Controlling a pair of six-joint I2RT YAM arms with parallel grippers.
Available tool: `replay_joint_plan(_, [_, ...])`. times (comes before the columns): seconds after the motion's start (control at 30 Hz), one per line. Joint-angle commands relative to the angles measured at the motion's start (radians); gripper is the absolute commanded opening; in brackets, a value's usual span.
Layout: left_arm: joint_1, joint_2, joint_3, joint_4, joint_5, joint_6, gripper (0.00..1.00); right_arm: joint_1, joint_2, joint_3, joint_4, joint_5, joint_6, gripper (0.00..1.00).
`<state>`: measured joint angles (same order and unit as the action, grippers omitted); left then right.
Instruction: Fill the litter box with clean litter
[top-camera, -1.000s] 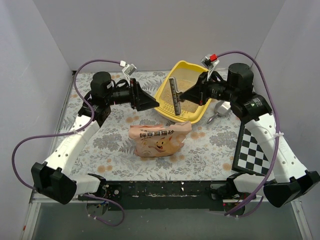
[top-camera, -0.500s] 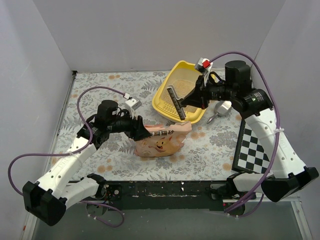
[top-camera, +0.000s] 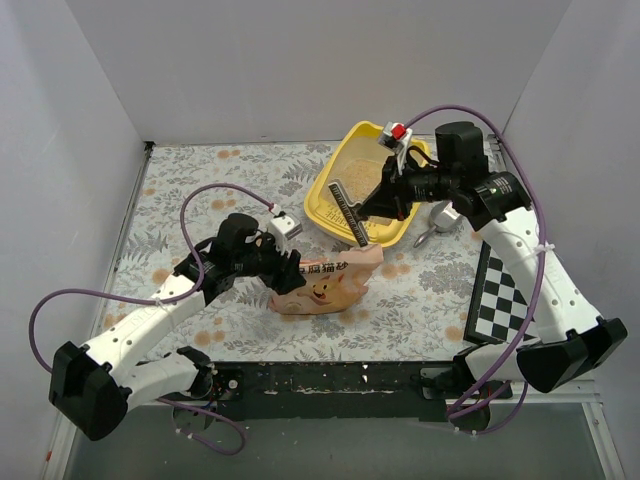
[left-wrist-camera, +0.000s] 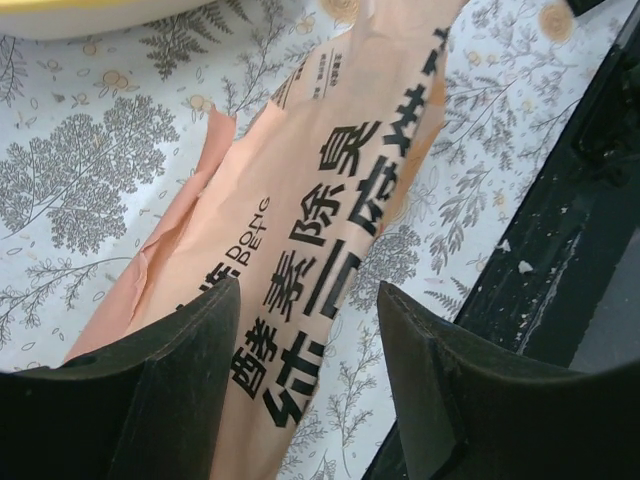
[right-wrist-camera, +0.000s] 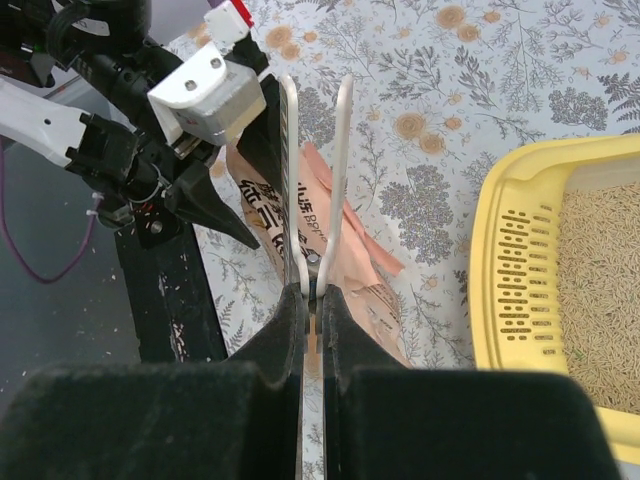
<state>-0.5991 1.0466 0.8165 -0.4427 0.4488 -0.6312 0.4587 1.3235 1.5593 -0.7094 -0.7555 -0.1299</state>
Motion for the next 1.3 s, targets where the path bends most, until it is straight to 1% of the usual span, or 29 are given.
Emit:
replay_joint_plan(0.0, [-0.011, 0.001, -0.033, 0.036, -0.056, 0.028, 0.52, 0.006, 0.000, 0.001, -0.005, -0.016, -0.023, 0.01])
replay_joint_plan(0.1, [-0.018, 0.012, -0.050, 0.038, -0.070, 0.047, 0.27, 0.011, 0.020, -0.016, -0.015, -0.008, -0.037, 0.01])
replay_joint_plan(0.13, [-0.019, 0.013, -0.053, 0.036, -0.068, 0.053, 0.17, 0.014, 0.025, -0.028, -0.016, -0.014, -0.043, 0.01])
replay_joint_plan(0.2, [-0.021, 0.013, -0.056, 0.039, -0.081, 0.059, 0.03, 0.029, 0.043, -0.050, -0.021, -0.009, -0.069, 0.01])
replay_joint_plan(0.23, [-0.021, 0.010, -0.057, 0.039, -0.084, 0.059, 0.00, 0.040, 0.052, -0.056, -0.027, 0.013, -0.089, 0.01])
replay_joint_plan(0.33, [-0.021, 0.004, -0.062, 0.041, -0.084, 0.059, 0.00, 0.073, 0.082, -0.056, -0.036, 0.054, -0.158, 0.01])
replay_joint_plan(0.4, [-0.021, 0.004, -0.057, 0.038, -0.097, 0.053, 0.00, 0.089, 0.100, -0.053, -0.038, 0.056, -0.220, 0.01])
replay_joint_plan(0.57, [-0.021, 0.006, -0.045, 0.032, -0.111, 0.048, 0.00, 0.092, 0.131, -0.073, -0.038, -0.014, -0.319, 0.01])
replay_joint_plan(0.73, [-0.021, 0.027, -0.039, 0.035, -0.122, 0.044, 0.00, 0.098, 0.147, -0.097, -0.019, -0.041, -0.352, 0.01])
replay_joint_plan(0.97, [-0.021, 0.023, -0.033, 0.035, -0.124, 0.042, 0.00, 0.138, 0.184, -0.108, -0.018, 0.019, -0.399, 0.01])
replay_joint_plan(1.13, [-0.022, 0.006, -0.042, 0.038, -0.119, 0.036, 0.00, 0.152, 0.157, -0.119, 0.054, 0.015, -0.399, 0.01])
replay_joint_plan(1.27, [-0.022, 0.001, -0.045, 0.039, -0.116, 0.036, 0.00, 0.164, 0.172, -0.093, 0.035, 0.027, -0.433, 0.01])
